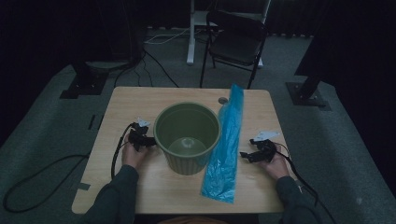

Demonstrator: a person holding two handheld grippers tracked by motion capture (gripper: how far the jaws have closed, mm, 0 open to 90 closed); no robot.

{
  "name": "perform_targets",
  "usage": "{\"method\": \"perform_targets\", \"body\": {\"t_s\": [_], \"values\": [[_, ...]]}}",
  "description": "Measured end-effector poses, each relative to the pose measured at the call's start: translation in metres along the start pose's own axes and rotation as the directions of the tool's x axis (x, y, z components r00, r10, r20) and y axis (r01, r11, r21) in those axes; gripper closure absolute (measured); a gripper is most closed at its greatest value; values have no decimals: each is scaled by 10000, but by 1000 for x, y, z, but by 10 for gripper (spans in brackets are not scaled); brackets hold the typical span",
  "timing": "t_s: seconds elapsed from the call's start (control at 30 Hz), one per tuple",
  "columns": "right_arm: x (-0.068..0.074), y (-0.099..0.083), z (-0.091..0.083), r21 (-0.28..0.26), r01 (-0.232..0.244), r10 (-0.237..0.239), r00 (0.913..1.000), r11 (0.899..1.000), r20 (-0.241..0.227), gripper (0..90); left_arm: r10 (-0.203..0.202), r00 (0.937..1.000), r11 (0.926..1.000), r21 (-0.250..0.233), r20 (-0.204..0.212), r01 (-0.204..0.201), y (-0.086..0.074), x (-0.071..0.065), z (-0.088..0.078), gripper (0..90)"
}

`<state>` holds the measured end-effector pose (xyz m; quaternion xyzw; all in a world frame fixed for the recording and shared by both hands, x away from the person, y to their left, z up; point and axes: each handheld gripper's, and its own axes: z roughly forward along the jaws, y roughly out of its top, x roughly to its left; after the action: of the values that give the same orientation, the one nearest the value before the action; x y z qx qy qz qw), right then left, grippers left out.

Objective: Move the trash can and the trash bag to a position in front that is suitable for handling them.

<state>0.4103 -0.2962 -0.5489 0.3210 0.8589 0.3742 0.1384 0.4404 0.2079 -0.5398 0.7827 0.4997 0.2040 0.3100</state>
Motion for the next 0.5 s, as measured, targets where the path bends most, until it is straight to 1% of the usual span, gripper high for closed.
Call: {"method": "perform_targets", "body": {"t_s": [0.03,0.07,0.1,0.13,0.2,0.27,0.33,0.43,0.5], "values": [[0,0,0,0,0,0,10000,10000,0,218,0,10000,10000,0,0,0,0,0,0,267],[0,0,-1,-68,38,-38,10000,10000,-15,263,52,10000,10000,53,25,-52,0,1,-2,267],[1,-1,-2,-114,7,-7,10000,9999,1,317,76,10000,9999,146,64,-77,0,1,-5,312],[2,0,-3,-104,-23,24,10000,9999,58,389,92,9999,9998,197,77,-94,0,2,-6,381],[3,1,-6,80,-167,166,9996,9998,210,498,84,9999,9993,369,80,-87,0,3,-9,444],[5,3,-10,217,-178,164,9979,9996,627,544,202,9995,9986,491,225,-213,0,1,-12,501],[7,5,-15,24,-161,158,9964,9999,829,577,258,9993,9980,563,264,-273,0,0,-14,530],[12,13,-23,-339,-281,307,9963,9990,799,590,345,9970,9984,431,688,-375,2,-3,-18,534],[17,21,-26,-537,-359,392,9973,9979,615,590,388,9927,9989,231,1138,-417,4,-6,-23,534]]}}
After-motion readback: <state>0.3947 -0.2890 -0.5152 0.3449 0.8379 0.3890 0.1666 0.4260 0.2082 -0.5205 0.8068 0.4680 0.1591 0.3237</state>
